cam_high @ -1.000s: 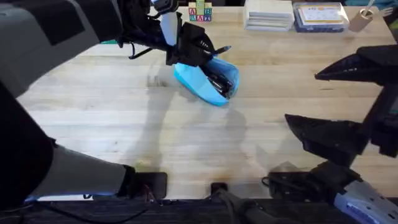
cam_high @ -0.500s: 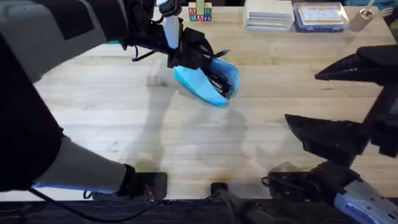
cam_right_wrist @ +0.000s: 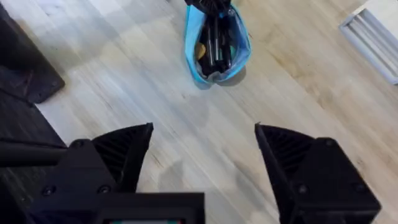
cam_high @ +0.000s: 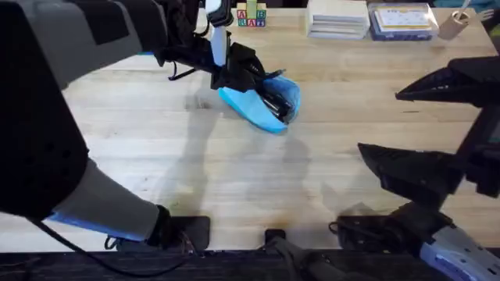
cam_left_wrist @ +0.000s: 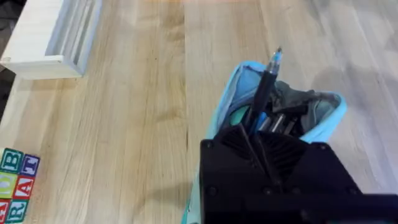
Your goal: Unzip the bag, pick up the pens from the table one at a time and place them inside, then zip the bag closed.
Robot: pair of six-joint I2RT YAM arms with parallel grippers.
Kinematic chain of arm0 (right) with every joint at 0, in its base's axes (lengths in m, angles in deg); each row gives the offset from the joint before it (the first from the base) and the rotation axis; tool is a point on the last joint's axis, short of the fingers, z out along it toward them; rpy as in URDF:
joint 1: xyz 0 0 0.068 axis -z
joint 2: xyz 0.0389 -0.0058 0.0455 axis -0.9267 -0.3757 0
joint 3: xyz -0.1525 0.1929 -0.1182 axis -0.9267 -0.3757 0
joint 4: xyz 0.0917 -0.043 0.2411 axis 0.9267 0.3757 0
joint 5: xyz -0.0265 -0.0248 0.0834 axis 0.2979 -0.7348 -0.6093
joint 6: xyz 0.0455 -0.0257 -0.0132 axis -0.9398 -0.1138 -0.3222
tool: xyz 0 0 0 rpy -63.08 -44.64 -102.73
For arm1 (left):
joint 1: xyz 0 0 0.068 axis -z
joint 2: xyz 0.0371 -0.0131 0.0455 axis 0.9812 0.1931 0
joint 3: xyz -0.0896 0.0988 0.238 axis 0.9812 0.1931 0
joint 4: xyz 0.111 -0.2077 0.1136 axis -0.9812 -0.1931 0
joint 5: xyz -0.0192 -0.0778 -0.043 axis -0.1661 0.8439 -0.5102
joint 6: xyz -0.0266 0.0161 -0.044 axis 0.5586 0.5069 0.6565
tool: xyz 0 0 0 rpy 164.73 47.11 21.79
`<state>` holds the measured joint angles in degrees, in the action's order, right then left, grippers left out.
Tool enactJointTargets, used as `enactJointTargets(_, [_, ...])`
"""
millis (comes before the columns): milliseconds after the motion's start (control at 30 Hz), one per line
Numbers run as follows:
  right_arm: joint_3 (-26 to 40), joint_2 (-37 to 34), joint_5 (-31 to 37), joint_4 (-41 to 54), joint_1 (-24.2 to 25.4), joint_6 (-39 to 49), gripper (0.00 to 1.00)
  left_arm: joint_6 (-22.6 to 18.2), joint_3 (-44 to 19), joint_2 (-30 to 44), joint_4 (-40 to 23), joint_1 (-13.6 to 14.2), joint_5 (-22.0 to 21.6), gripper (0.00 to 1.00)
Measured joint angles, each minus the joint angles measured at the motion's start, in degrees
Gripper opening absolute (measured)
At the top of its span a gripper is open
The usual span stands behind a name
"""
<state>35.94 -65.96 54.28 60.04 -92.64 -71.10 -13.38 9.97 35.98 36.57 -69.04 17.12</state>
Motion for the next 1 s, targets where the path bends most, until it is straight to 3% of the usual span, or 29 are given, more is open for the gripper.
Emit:
enactJointTargets(733, [0.0,0.0,0.0,0.0,0.0,0.0,0.998,0.0,0.0,0.0,-0.9,0.0,-1.6,0.072])
enactJointTargets(833, [0.0,0.0,0.0,0.0,0.0,0.0,0.998,0.2,0.0,0.0,-0.9,0.0,-1.6,0.266])
enactJointTargets(1000, [0.0,0.0,0.0,0.0,0.0,0.0,0.998,0.5,0.0,0.0,-0.9,0.0,-1.6,0.950])
